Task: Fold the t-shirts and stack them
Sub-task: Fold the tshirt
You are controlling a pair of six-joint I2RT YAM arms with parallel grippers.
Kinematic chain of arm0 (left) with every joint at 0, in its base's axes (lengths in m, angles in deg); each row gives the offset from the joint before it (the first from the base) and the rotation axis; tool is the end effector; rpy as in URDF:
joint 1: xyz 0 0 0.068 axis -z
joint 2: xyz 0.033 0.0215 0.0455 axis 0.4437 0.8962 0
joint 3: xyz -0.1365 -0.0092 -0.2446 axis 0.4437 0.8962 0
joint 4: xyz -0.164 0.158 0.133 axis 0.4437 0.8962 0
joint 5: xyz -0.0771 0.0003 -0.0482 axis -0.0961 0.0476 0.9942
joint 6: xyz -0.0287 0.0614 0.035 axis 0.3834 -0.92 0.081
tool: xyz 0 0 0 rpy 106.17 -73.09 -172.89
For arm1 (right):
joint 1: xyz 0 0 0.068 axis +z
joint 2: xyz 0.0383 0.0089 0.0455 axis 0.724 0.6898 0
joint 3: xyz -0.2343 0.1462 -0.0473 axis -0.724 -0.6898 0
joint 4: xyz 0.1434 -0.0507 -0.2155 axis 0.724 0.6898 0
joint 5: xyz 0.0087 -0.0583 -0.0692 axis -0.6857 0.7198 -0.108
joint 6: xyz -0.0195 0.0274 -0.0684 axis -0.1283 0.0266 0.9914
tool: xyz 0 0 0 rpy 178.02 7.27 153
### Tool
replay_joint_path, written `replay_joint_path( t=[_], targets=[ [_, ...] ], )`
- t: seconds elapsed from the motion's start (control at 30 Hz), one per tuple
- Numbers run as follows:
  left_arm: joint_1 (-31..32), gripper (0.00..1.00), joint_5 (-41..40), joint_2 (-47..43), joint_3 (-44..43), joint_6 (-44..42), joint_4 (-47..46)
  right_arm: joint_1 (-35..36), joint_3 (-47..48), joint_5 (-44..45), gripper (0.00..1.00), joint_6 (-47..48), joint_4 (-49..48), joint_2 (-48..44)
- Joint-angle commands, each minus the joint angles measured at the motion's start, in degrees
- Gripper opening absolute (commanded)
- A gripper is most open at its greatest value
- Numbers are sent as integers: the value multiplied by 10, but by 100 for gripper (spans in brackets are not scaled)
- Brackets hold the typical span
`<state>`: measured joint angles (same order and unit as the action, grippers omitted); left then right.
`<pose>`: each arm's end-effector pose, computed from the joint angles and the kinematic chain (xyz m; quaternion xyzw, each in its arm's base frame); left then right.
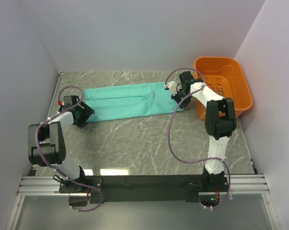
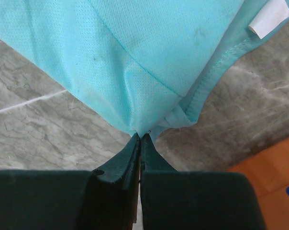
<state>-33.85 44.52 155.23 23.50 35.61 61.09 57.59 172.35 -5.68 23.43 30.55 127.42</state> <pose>0.3247 0.0386 0.1454 -0.4324 0.8456 -0.1357 0.2821 0.4309 0.0967 0.1690 -0.4582 0.8667 0.0339 0.1945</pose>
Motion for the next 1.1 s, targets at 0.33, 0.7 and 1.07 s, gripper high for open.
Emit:
replay_joint_path(
  t=[0.33, 0.7, 1.07],
  targets=[
    [-15, 83, 5, 9, -5, -19, 24, -10, 18, 3, 32, 26, 20, -61],
    [-21, 99, 38, -148, -66, -141, 49, -2, 13, -222, 48, -45, 71, -196],
    [-66, 81, 173, 83, -219, -251, 50, 75, -187, -311, 48, -134, -68, -363]
  ],
)
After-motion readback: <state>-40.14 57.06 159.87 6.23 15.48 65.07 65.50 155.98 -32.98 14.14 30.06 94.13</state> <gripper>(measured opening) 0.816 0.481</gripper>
